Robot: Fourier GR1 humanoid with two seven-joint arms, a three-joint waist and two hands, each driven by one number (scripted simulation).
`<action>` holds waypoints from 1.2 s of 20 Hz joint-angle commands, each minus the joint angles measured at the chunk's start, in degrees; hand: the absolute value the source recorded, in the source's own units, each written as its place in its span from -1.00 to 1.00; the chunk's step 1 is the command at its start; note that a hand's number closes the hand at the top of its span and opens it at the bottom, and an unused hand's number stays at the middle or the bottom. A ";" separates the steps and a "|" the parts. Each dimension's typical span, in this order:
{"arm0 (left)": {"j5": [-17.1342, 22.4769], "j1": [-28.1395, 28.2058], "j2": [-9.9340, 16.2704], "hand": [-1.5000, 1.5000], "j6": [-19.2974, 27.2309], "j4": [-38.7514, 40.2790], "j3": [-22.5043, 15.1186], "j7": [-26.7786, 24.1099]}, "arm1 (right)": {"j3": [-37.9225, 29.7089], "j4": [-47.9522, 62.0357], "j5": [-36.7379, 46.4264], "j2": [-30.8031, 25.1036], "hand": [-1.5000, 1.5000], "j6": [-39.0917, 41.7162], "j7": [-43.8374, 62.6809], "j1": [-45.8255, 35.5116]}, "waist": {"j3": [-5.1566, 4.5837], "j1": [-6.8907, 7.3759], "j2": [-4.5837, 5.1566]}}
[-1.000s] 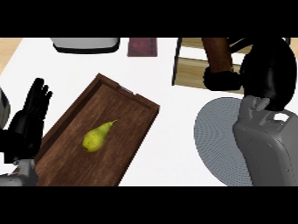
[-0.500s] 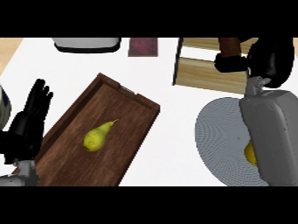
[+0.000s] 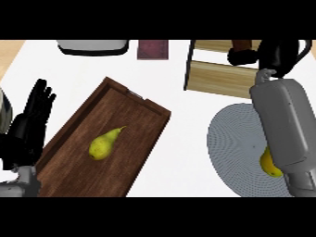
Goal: Pick the sweet potato from the placemat and place it in the tiered shelf
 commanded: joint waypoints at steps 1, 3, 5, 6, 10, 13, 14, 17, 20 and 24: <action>-0.74 -2.57 -0.38 0.00 0.69 -1.88 -0.73 2.98 | -5.56 9.99 -3.39 -0.77 1.00 -7.68 -4.25 -5.09 | 0.04 0.65 0.27; 0.30 -0.62 -0.10 0.00 -0.68 -0.83 0.38 0.53 | -6.93 11.56 -5.88 0.27 1.00 -8.49 -4.32 -7.02 | 0.01 0.57 0.17; -1.15 -0.34 -1.55 0.00 0.42 -0.98 -0.86 0.77 | -7.20 14.01 -9.22 0.59 -1.00 -8.51 -10.00 -3.71 | 0.01 0.19 0.09; -0.82 -0.83 -1.15 0.00 0.17 1.19 0.51 -0.28 | -7.73 16.08 -9.67 -0.26 -1.00 -6.59 -8.18 -7.73 | -0.01 0.20 0.10; -1.67 -0.84 -1.65 0.00 0.05 -1.07 -0.45 1.16 | -9.19 19.75 -13.37 -2.63 -1.00 -5.62 -14.04 -7.74 | 0.00 0.00 -0.03; -2.23 -0.27 -2.10 0.00 0.19 -1.26 -0.90 1.71 | -10.74 22.07 -16.86 -3.35 -1.00 -5.64 -20.99 -7.48 | 0.02 0.11 0.02; -0.98 -0.34 -1.48 0.00 -1.53 3.36 1.06 -2.90 | -10.97 23.83 -16.50 -3.09 -1.00 -7.15 -19.71 -11.30 | -0.01 0.25 0.13; -0.72 -2.53 -0.60 0.00 -1.68 0.98 1.28 0.69 | -11.87 20.63 -19.34 -2.34 -1.00 -7.63 -22.56 -11.20 | 0.01 -0.14 -0.03; -2.18 0.11 -2.38 0.00 -0.21 0.44 0.17 -0.22 | -13.20 15.03 -22.64 -4.22 -1.00 -5.59 -22.60 -8.87 | -0.01 -0.73 -0.30; -1.22 0.35 -1.88 0.00 -1.06 1.42 1.77 -1.39 | -12.51 8.30 -21.90 -1.68 -1.00 -11.36 -17.30 -6.03 | -0.04 -1.07 -0.44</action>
